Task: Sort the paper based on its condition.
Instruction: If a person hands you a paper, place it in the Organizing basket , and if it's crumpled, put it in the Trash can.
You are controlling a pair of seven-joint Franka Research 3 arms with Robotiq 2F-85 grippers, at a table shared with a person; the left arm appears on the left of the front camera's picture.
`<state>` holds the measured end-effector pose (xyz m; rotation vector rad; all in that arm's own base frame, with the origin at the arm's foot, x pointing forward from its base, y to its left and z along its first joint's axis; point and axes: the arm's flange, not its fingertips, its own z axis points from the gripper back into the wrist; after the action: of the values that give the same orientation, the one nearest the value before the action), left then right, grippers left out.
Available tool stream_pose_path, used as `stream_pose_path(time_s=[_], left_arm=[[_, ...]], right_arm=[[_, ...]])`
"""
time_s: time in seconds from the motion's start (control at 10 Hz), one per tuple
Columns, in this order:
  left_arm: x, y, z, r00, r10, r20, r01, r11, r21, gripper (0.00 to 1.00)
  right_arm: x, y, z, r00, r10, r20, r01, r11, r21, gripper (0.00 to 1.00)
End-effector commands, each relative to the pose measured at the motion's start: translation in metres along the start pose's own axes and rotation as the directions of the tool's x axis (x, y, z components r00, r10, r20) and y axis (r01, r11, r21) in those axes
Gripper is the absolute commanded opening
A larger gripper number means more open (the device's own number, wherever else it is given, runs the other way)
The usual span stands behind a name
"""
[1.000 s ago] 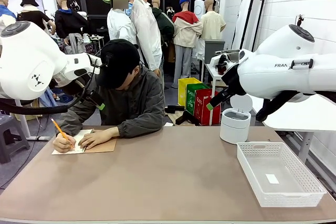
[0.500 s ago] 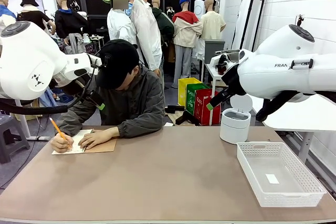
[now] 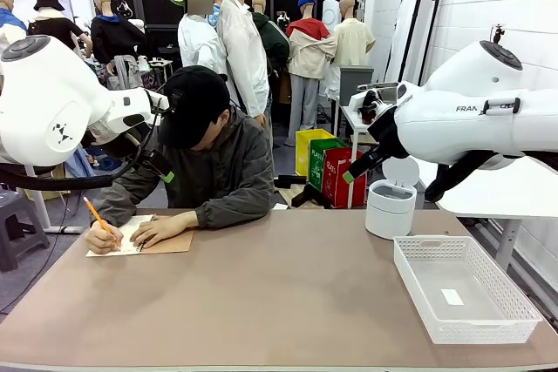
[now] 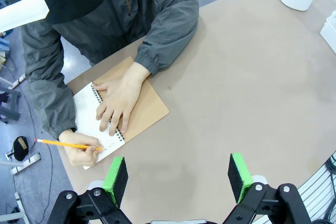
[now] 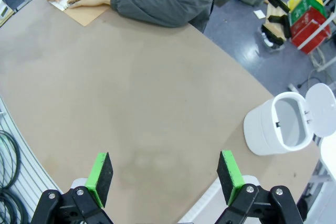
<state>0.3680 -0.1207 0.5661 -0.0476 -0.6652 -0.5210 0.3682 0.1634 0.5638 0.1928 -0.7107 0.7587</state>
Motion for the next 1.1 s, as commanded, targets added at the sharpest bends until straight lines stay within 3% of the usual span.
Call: stream_pose_path(time_s=[0.0,1.0], left_arm=[[0.0008,0.0005,0.0006,1.0,0.001,-0.006,-0.001,1.0,-0.002,1.0],[0.0008,0.0005,0.0006,1.0,0.001,-0.006,-0.001,1.0,-0.002,1.0]], right_arm=[[-0.0002,-0.0007,-0.0001,1.0,0.001,-0.004,-0.001,1.0,-0.006,1.0],[-0.0002,-0.0007,-0.0001,1.0,0.001,-0.004,-0.001,1.0,-0.006,1.0]])
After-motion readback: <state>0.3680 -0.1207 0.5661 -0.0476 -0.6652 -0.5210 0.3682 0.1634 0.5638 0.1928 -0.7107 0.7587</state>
